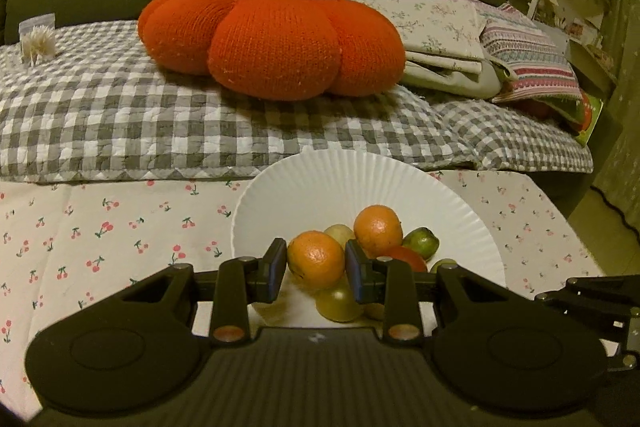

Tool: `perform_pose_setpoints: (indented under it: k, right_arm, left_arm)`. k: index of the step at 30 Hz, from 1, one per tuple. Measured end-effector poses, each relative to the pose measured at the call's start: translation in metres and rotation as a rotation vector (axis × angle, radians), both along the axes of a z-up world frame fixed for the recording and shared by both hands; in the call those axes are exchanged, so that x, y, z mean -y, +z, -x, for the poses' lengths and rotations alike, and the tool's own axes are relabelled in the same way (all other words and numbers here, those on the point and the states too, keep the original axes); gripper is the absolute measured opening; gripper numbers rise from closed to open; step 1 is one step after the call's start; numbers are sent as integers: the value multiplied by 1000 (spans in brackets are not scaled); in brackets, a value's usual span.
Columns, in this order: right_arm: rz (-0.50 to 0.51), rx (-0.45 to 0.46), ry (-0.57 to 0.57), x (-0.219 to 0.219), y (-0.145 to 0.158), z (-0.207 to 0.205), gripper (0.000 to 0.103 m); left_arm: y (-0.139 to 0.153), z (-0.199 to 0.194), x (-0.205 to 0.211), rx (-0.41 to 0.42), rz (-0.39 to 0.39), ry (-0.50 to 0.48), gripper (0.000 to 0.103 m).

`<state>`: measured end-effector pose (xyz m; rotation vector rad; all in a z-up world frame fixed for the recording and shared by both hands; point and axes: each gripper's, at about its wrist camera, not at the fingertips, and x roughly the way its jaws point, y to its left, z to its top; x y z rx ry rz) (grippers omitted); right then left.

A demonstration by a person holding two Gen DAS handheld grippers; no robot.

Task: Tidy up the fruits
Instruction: 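Carry the orange and kumquat to the white plate and release both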

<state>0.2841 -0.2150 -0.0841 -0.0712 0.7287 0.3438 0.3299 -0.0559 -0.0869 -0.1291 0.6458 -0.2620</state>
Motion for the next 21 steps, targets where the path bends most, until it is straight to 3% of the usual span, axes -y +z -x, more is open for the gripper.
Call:
perform_pose_setpoints:
  k: [10, 13, 21]
  right_arm:
    - [45, -6, -7, -8, -11, -5, 26]
    - [45, 3, -19, -8, -11, -3, 30]
    - [1, 20, -59, 0, 2, 4, 34]
  left_arm:
    - [0, -3, 0, 7, -14, -2, 32]
    - [2, 0, 0, 15, -8, -1, 49]
    - [18, 22, 2, 52, -50, 11, 58]
